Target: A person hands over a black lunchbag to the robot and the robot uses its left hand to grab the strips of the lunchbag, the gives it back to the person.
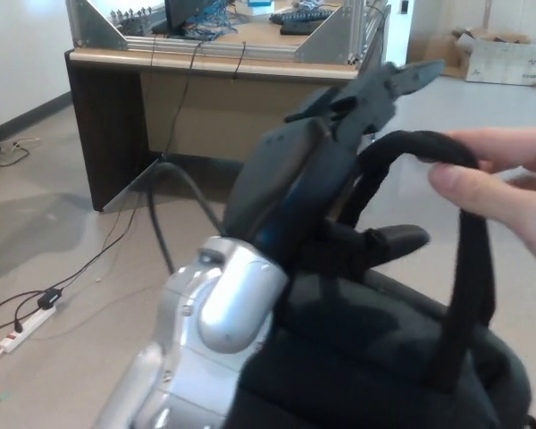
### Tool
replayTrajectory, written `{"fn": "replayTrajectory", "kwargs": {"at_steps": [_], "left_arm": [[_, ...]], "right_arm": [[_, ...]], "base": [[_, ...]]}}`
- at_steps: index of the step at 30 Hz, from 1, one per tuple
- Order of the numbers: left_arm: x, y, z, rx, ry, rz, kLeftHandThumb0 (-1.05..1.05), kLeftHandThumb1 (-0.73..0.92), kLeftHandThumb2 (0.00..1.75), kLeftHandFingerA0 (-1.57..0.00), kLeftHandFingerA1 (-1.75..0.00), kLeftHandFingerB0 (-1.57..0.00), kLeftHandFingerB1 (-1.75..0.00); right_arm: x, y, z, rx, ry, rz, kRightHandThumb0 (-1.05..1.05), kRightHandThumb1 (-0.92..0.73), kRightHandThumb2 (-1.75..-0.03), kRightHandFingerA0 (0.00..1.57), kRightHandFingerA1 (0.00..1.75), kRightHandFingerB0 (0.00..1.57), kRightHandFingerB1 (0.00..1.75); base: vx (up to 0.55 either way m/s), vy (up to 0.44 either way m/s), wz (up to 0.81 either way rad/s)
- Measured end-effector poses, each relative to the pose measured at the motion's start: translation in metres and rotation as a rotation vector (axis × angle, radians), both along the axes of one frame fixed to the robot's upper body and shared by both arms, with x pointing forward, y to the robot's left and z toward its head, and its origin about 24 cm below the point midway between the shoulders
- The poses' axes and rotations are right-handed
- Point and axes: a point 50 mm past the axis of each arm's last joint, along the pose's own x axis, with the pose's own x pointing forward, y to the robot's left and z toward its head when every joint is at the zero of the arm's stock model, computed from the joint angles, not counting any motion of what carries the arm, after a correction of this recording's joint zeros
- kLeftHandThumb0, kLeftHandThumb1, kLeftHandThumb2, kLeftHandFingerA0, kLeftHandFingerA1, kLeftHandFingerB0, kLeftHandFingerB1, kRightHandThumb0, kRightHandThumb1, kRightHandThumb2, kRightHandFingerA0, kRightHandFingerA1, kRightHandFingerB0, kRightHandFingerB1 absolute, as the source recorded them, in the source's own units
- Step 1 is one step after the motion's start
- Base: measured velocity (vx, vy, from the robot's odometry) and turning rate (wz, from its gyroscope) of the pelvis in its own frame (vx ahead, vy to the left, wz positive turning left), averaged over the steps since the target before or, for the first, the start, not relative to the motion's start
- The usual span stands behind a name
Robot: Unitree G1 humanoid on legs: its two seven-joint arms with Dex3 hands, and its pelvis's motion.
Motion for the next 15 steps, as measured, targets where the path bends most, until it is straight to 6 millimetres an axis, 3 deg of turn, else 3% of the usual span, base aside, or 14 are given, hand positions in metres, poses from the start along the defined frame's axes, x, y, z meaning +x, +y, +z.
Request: {"fn": "replayTrajectory", "kwargs": {"at_steps": [5, 7, 11, 12, 13, 14, 15], "left_arm": [[0.005, -0.011, 0.000, 0.019, 0.015, 0.021, -0.46, 0.41, 0.65, -0.26, -0.41, -0.16, -0.36], [0.010, -0.016, 0.001, 0.019, 0.021, 0.033, -0.36, 0.51, 0.56, -0.40, -0.36, -0.27, -0.30], [0.021, -0.025, 0.002, -0.001, 0.036, 0.048, -0.36, 0.53, 0.56, -0.54, -0.40, -0.36, -0.32], [0.023, -0.027, 0.002, -0.004, 0.033, 0.052, -0.44, 0.45, 0.70, -0.55, -0.51, -0.35, -0.42], [0.025, -0.029, 0.003, -0.011, 0.030, 0.060, -0.44, 0.47, 0.73, -0.60, -0.54, -0.40, -0.44], [0.027, -0.030, 0.002, -0.016, 0.029, 0.063, -0.37, 0.57, 0.57, -0.70, -0.45, -0.49, -0.36], [0.028, -0.033, 0.002, -0.024, 0.027, 0.067, -0.37, 0.57, 0.57, -0.70, -0.45, -0.49, -0.36]], "right_arm": [[0.000, 0.000, 0.000, 0.001, -0.002, 0.003, -0.41, -0.60, -0.57, 0.54, 0.47, 0.33, 0.32], [0.001, 0.000, 0.001, 0.003, -0.001, 0.007, -0.41, -0.59, -0.57, 0.57, 0.47, 0.35, 0.32], [0.002, 0.001, 0.001, 0.001, -0.003, 0.013, -0.41, -0.58, -0.57, 0.56, 0.47, 0.36, 0.33], [0.002, 0.001, 0.001, 0.001, -0.002, 0.013, -0.41, -0.59, -0.57, 0.55, 0.46, 0.36, 0.33], [0.002, 0.001, 0.001, 0.002, -0.003, 0.014, -0.39, -0.59, -0.57, 0.54, 0.47, 0.36, 0.33], [0.003, 0.002, 0.001, 0.003, -0.003, 0.014, -0.40, -0.59, -0.57, 0.54, 0.47, 0.36, 0.33], [0.003, 0.003, 0.001, 0.006, -0.003, 0.016, -0.40, -0.59, -0.57, 0.54, 0.47, 0.36, 0.33]], "base": [[0.00, 0.000, 0.00], [0.00, 0.000, 0.00], [0.00, 0.000, 0.00], [0.00, 0.000, 0.00], [0.00, 0.000, 0.00], [0.00, 0.000, 0.00], [0.00, 0.000, 0.00]]}}
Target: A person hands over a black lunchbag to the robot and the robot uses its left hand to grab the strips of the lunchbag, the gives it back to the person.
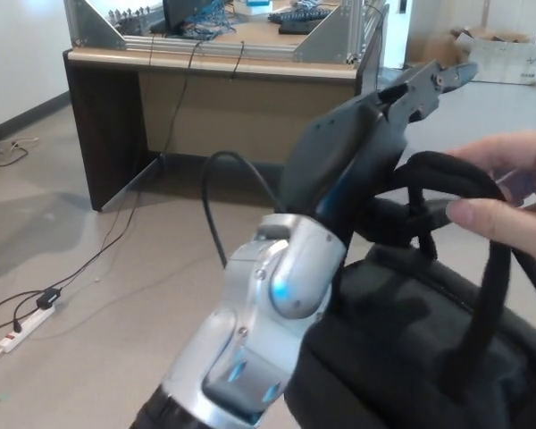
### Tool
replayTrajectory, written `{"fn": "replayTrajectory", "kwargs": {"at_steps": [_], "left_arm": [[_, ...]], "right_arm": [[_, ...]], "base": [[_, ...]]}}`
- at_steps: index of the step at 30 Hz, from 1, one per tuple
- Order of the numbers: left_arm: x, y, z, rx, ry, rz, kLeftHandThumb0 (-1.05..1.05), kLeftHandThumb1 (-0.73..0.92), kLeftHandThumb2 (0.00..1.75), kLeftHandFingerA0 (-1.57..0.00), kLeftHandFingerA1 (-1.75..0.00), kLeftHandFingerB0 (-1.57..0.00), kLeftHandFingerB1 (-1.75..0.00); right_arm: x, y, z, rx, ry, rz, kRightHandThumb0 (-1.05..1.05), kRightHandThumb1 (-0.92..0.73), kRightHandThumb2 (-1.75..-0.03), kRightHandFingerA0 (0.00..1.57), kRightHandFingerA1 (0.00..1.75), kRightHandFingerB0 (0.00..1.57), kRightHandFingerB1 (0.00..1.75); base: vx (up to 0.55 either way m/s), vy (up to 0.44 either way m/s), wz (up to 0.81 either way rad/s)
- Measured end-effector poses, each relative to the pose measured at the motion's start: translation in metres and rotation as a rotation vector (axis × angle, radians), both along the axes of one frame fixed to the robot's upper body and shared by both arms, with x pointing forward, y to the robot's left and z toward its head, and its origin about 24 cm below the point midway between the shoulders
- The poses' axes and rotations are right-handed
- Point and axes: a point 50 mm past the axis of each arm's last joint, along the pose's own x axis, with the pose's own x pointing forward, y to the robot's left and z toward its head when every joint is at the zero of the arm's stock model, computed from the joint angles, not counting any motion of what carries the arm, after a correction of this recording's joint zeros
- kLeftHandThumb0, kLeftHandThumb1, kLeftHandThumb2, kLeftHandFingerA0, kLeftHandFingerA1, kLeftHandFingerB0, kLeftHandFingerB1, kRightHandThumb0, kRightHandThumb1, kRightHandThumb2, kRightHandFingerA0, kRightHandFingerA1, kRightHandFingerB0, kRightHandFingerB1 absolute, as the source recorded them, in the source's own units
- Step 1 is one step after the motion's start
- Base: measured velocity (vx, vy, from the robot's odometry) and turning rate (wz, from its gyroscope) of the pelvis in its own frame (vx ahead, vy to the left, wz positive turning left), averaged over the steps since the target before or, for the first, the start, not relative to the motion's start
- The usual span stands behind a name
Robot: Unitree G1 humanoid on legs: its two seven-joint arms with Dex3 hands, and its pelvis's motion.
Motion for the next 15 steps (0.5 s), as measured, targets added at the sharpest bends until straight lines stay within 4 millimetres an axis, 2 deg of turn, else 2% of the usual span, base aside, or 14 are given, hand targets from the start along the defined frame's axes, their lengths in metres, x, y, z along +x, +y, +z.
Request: {"fn": "replayTrajectory", "kwargs": {"at_steps": [1, 2, 3, 4, 5, 6, 15], "left_arm": [[0.001, -0.001, 0.000, -0.004, -0.002, 0.003, -0.38, 0.60, 0.59, -0.76, -0.52, -0.59, -0.38], [0.003, -0.003, -0.001, -0.012, -0.006, 0.011, -0.37, 0.62, 0.58, -0.63, -1.37, -0.58, -1.05], [0.004, -0.003, -0.001, -0.014, -0.007, 0.014, -0.37, 0.62, 0.58, -0.63, -1.37, -0.58, -1.05], [0.006, -0.004, -0.002, -0.019, -0.009, 0.021, -0.32, 0.67, 0.52, -0.61, -1.75, -0.47, -1.63], [0.008, -0.006, -0.003, -0.024, -0.011, 0.029, -0.21, 0.64, 0.57, -0.80, -1.75, -0.63, -1.75], [0.010, -0.007, -0.004, -0.028, -0.014, 0.035, -0.20, 0.63, 0.58, -0.83, -1.75, -0.63, -1.75], [0.021, -0.010, -0.008, -0.083, -0.056, 0.055, -0.19, 0.65, 0.55, -0.77, -1.75, -0.52, -1.75]], "right_arm": [[0.000, 0.001, 0.000, 0.002, 0.000, 0.001, -0.40, -0.59, -0.57, 0.55, 0.47, 0.37, 0.33], [0.000, 0.002, 0.000, 0.005, 0.001, 0.003, -0.41, -0.58, -0.57, 0.55, 0.47, 0.37, 0.33], [0.000, 0.002, -0.001, 0.006, 0.001, 0.004, -0.41, -0.58, -0.57, 0.55, 0.47, 0.37, 0.33], [0.000, 0.002, -0.001, 0.007, 0.001, 0.005, -0.41, -0.58, -0.57, 0.56, 0.48, 0.38, 0.33], [0.000, 0.003, -0.001, 0.008, 0.002, 0.006, -0.43, -0.58, -0.57, 0.56, 0.46, 0.38, 0.33], [0.000, 0.003, -0.001, 0.009, 0.002, 0.006, -0.43, -0.59, -0.57, 0.56, 0.46, 0.37, 0.33], [0.002, 0.004, 0.000, 0.009, -0.001, 0.010, -0.42, -0.58, -0.57, 0.59, 0.46, 0.38, 0.33]], "base": [[0.00, 0.000, 0.00], [0.00, 0.000, 0.00], [0.00, 0.000, 0.00], [0.00, 0.000, 0.00], [0.00, 0.000, 0.00], [0.00, 0.000, 0.00], [0.00, 0.000, 0.00]]}}
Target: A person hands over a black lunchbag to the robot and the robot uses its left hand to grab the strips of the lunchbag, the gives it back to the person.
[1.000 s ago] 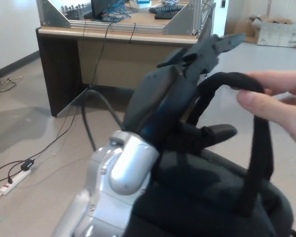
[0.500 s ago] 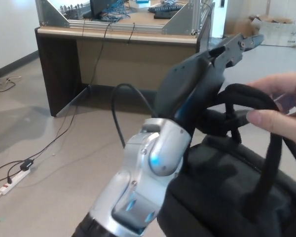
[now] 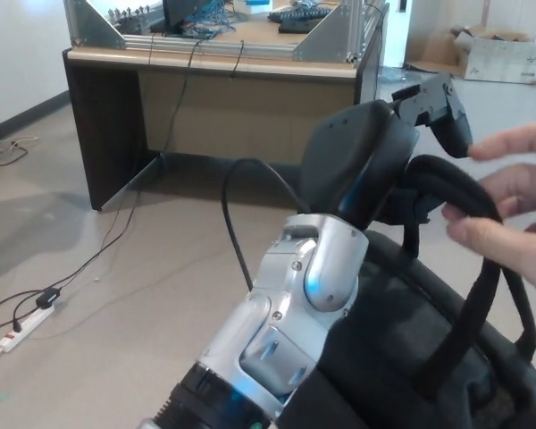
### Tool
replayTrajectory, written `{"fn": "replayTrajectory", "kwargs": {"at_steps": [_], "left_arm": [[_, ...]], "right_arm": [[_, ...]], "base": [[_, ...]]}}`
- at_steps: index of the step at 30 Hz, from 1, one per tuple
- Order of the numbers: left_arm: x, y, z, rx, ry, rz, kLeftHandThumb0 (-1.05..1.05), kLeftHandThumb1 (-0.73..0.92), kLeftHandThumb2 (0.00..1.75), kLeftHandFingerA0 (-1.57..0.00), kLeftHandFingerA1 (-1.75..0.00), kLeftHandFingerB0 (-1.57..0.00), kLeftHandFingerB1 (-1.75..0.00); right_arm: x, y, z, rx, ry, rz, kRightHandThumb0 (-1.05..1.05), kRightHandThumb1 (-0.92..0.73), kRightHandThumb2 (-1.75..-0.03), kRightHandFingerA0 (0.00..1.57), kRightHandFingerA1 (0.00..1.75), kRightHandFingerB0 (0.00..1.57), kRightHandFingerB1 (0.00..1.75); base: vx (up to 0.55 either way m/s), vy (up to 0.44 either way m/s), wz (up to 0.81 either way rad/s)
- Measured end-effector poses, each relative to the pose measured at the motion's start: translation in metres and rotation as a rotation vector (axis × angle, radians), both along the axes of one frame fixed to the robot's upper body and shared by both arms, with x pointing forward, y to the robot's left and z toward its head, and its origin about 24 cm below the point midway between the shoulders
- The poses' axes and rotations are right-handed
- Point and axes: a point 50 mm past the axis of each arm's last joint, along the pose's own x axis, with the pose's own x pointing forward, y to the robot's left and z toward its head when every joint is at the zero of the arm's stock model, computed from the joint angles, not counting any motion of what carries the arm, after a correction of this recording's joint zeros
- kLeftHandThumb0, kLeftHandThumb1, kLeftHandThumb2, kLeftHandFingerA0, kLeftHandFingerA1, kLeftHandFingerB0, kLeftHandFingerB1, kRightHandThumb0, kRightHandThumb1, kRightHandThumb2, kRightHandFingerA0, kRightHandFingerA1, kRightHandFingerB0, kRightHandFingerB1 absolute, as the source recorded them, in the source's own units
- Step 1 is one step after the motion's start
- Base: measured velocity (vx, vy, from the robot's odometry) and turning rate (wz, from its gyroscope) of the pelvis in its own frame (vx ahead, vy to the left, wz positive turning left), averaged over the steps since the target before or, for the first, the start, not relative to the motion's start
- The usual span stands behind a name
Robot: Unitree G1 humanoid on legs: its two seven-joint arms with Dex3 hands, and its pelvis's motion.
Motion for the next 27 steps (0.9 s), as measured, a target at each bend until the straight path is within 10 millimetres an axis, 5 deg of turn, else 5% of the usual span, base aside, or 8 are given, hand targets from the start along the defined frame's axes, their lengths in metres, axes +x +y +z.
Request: {"fn": "replayTrajectory", "kwargs": {"at_steps": [14, 27], "left_arm": [[0.003, 0.039, 0.019, -0.225, -0.181, 0.057, -0.06, 0.65, 0.56, -0.77, -1.75, -0.52, -1.71], [-0.010, 0.134, 0.062, -0.370, -0.521, 0.258, -0.13, 0.69, 0.57, -0.82, -1.75, -0.53, -1.74]], "right_arm": [[0.002, 0.002, 0.000, -0.017, 0.005, 0.016, -0.43, -0.61, -0.58, 0.61, 0.46, 0.39, 0.33], [0.007, 0.000, 0.004, -0.032, 0.006, 0.022, -0.47, -0.61, -0.59, 0.60, 0.46, 0.40, 0.33]], "base": [[0.00, 0.000, 0.00], [0.00, 0.000, 0.00]]}}
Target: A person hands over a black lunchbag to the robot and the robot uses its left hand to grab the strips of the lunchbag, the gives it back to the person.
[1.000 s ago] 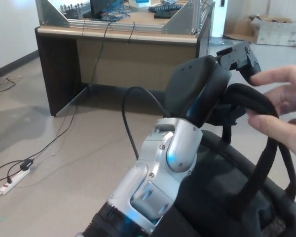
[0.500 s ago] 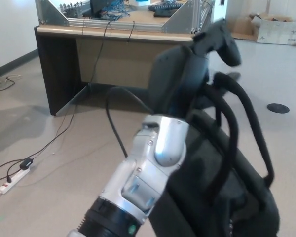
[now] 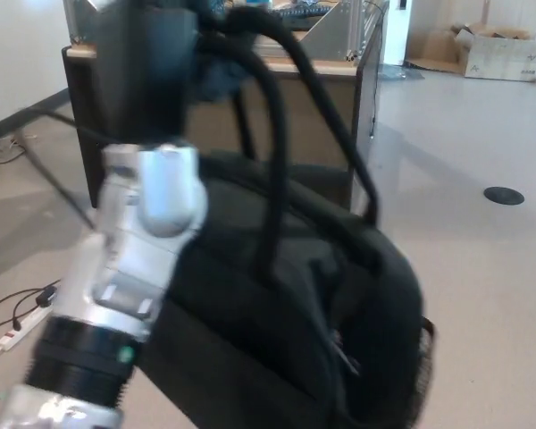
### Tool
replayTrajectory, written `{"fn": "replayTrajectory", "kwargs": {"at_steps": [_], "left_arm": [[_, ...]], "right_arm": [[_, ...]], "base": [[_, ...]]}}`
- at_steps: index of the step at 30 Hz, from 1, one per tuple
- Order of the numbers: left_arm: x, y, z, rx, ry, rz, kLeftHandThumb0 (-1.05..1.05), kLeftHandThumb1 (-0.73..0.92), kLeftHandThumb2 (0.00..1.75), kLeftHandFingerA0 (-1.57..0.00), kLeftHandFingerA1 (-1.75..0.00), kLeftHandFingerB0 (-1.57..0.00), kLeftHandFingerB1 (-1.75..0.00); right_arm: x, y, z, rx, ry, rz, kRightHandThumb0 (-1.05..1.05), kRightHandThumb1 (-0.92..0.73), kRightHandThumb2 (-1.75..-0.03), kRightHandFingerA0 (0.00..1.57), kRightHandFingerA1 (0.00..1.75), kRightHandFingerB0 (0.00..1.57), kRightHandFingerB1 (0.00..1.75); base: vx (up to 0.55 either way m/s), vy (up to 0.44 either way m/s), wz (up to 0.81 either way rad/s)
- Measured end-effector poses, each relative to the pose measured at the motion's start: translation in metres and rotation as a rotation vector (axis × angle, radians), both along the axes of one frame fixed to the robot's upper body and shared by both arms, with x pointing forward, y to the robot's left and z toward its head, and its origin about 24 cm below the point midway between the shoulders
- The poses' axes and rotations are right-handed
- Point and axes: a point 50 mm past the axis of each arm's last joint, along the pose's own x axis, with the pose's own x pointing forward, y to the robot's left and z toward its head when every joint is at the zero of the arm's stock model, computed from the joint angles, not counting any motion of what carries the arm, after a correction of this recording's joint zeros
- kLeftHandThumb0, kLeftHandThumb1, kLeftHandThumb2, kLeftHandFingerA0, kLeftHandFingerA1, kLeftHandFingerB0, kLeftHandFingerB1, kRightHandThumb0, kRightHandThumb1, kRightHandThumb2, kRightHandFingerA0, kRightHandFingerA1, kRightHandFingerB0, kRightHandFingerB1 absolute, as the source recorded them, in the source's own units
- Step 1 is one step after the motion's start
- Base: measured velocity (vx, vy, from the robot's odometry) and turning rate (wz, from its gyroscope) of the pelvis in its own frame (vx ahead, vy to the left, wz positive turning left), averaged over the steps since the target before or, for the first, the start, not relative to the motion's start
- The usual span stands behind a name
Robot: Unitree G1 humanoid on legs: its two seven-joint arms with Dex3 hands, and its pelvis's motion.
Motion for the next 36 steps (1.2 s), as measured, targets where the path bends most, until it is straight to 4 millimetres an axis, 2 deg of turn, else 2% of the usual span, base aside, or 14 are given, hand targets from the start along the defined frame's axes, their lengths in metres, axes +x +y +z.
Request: {"fn": "replayTrajectory", "kwargs": {"at_steps": [7, 14, 15, 16, 21, 22, 25, 26, 28, 29, 31, 32, 34, 36], "left_arm": [[-0.015, 0.041, -0.017, -0.009, -0.052, 0.087, -0.17, 0.70, 0.57, -0.81, -1.75, -0.53, -1.75], [-0.038, 0.080, -0.073, 0.023, -0.003, 0.193, -0.23, 0.68, 0.58, -0.93, -1.75, -0.63, -1.74], [-0.040, 0.083, -0.079, 0.027, 0.009, 0.202, -0.18, 0.49, 0.84, -1.21, -1.43, -0.96, -1.30], [-0.045, 0.088, -0.092, 0.033, 0.030, 0.217, -0.14, 0.65, 0.57, -0.88, -1.75, -0.66, -1.70], [-0.063, 0.106, -0.140, 0.056, 0.130, 0.277, -0.12, 0.64, 0.57, -0.94, -1.75, -0.66, -1.74], [-0.066, 0.109, -0.147, 0.061, 0.143, 0.289, -0.17, 0.46, 0.84, -1.26, -1.45, -1.01, -1.32], [-0.083, 0.120, -0.175, 0.078, 0.206, 0.334, -0.15, 0.47, 0.83, -1.26, -1.45, -0.99, -1.31], [-0.087, 0.124, -0.184, 0.082, 0.232, 0.346, -0.10, 0.65, 0.56, -0.91, -1.75, -0.63, -1.74], [-0.095, 0.130, -0.203, 0.089, 0.291, 0.372, -0.12, 0.66, 0.56, -0.89, -1.75, -0.61, -1.75], [-0.097, 0.133, -0.209, 0.090, 0.311, 0.382, -0.17, 0.49, 0.83, -1.21, -1.44, -0.95, -1.30], [-0.104, 0.142, -0.226, 0.092, 0.370, 0.410, -0.15, 0.48, 0.83, -1.21, -1.43, -0.95, -1.29], [-0.107, 0.146, -0.233, 0.091, 0.398, 0.423, -0.14, 0.67, 0.57, -0.87, -1.75, -0.61, -1.71], [-0.114, 0.153, -0.250, 0.096, 0.460, 0.449, -0.11, 0.65, 0.57, -0.86, -1.75, -0.60, -1.72], [-0.121, 0.158, -0.261, 0.100, 0.502, 0.469, -0.12, 0.66, 0.57, -0.86, -1.75, -0.62, -1.71]], "right_arm": [[0.000, -0.001, 0.000, -0.003, 0.004, -0.002, -0.43, -0.62, -0.58, 0.62, 0.47, 0.41, 0.34], [0.002, -0.002, 0.002, -0.003, 0.002, 0.001, -0.41, -0.62, -0.59, 0.60, 0.48, 0.41, 0.34], [0.002, -0.003, 0.002, -0.003, 0.002, 0.001, -0.42, -0.63, -0.59, 0.60, 0.47, 0.40, 0.34], [0.002, -0.003, 0.002, -0.003, 0.003, 0.001, -0.42, -0.63, -0.59, 0.61, 0.47, 0.41, 0.34], [0.001, -0.002, 0.000, -0.006, 0.008, 0.004, -0.43, -0.63, -0.59, 0.63, 0.47, 0.42, 0.34], [0.001, -0.002, 0.000, -0.006, 0.009, 0.005, -0.42, -0.63, -0.59, 0.61, 0.47, 0.40, 0.34], [0.000, -0.002, 0.000, -0.005, 0.010, 0.008, -0.44, -0.63, -0.59, 0.61, 0.47, 0.40, 0.34], [0.000, -0.002, 0.000, -0.005, 0.011, 0.008, -0.44, -0.63, -0.59, 0.61, 0.46, 0.40, 0.34], [0.000, -0.002, 0.000, -0.005, 0.013, 0.009, -0.43, -0.63, -0.59, 0.62, 0.47, 0.40, 0.34], [0.000, -0.002, 0.000, -0.005, 0.013, 0.010, -0.43, -0.62, -0.58, 0.63, 0.47, 0.41, 0.34], [0.000, -0.001, -0.001, -0.006, 0.014, 0.013, -0.50, -0.53, -0.81, 0.58, 0.57, 0.35, 0.46], [0.000, -0.001, -0.001, -0.006, 0.015, 0.014, -0.50, -0.53, -0.80, 0.57, 0.57, 0.36, 0.46], [0.000, 0.000, -0.001, -0.007, 0.016, 0.016, -0.43, -0.63, -0.58, 0.63, 0.46, 0.41, 0.34], [0.000, 0.000, -0.001, -0.009, 0.017, 0.018, -0.42, -0.64, -0.59, 0.61, 0.46, 0.40, 0.34]], "base": [[0.00, 0.000, 0.00], [0.00, 0.000, 0.00], [0.00, 0.000, 0.00], [0.00, 0.000, 0.00], [0.00, 0.000, 0.00], [0.00, 0.000, 0.00], [0.00, 0.000, 0.00], [0.00, 0.000, 0.00], [0.00, 0.000, 0.00], [0.00, 0.000, 0.00], [0.00, 0.000, 0.00], [0.00, 0.000, 0.00], [0.00, 0.000, 0.00], [0.00, 0.000, 0.00]]}}
